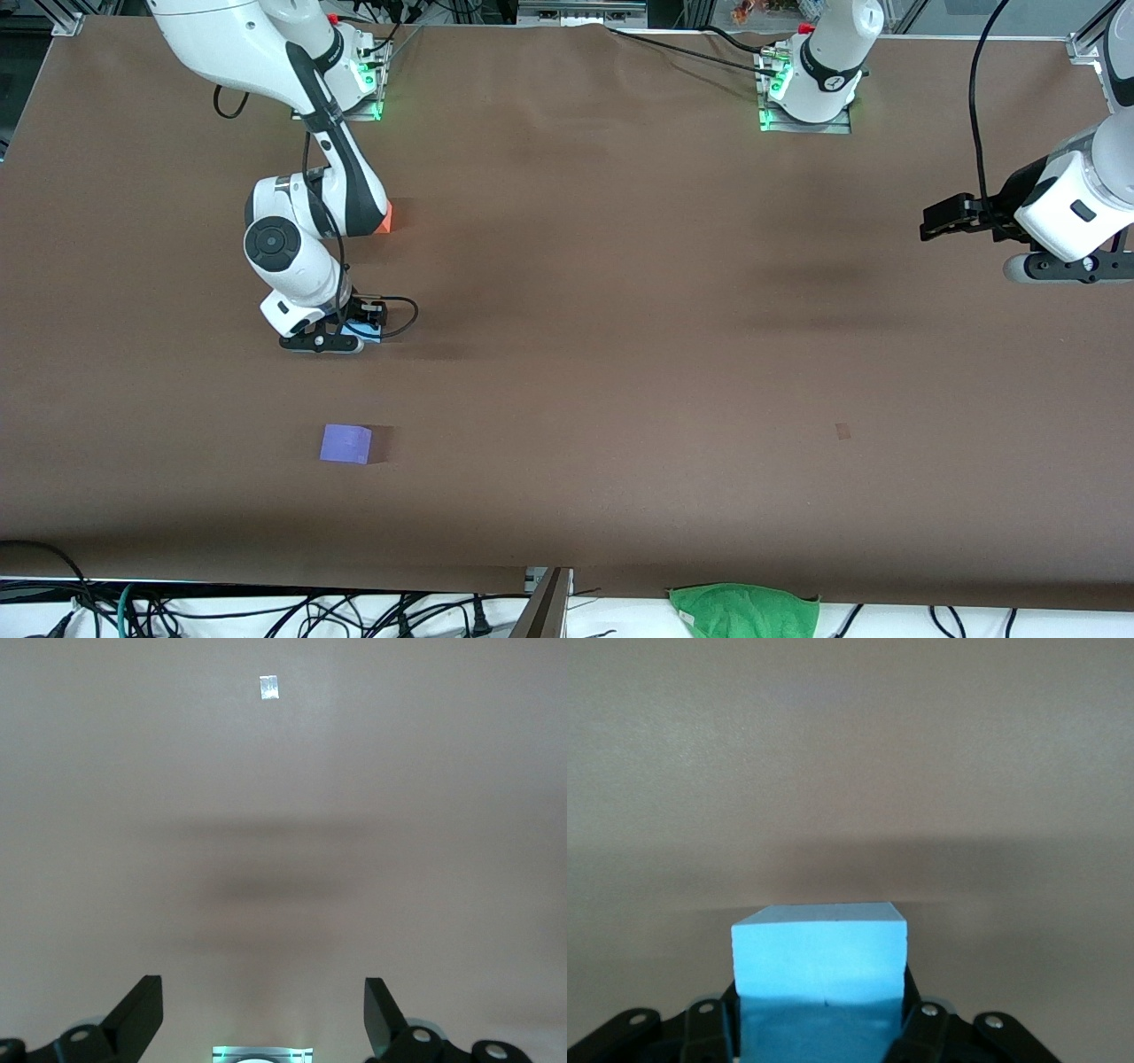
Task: Place blue block between orange and purple blocks
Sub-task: 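Release the blue block and draw the right gripper back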
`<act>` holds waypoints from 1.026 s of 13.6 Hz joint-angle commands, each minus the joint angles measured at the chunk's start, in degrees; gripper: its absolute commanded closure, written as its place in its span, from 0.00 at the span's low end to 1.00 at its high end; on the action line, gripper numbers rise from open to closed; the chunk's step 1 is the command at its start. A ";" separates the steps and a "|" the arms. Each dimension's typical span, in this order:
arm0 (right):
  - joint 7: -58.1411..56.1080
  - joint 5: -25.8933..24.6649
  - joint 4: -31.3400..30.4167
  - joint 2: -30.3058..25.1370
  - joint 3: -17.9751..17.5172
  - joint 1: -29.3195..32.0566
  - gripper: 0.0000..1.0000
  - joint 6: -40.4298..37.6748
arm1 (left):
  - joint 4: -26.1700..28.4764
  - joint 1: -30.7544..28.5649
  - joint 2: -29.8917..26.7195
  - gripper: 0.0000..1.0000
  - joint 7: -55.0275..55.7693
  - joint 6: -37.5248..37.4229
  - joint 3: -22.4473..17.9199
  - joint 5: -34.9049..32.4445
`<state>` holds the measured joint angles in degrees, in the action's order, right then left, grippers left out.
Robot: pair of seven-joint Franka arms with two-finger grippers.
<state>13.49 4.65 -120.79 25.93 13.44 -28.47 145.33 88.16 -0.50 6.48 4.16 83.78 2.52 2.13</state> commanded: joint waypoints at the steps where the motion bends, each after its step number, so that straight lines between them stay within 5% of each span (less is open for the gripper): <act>1: -1.27 1.59 -1.38 -0.53 -0.60 0.44 0.48 1.36 | -0.89 0.06 0.38 0.00 -0.38 0.07 0.02 -0.55; 3: -1.27 1.76 -1.38 -0.44 -0.61 0.44 0.36 1.36 | -0.89 0.06 0.38 0.00 -0.47 0.07 0.02 -0.55; 6: -1.18 2.38 -1.29 -0.53 -0.61 0.44 0.04 1.27 | -0.89 0.06 0.38 0.00 -0.38 0.07 0.02 -0.46; 14: -1.53 2.47 1.69 -6.40 -0.61 0.35 0.01 -3.12 | -0.97 0.06 0.38 0.00 -0.56 0.07 -0.06 -0.46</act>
<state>13.46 5.89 -119.20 23.43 13.25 -28.51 144.26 88.16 -0.50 6.48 4.16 83.78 2.50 2.13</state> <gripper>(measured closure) 0.009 0.000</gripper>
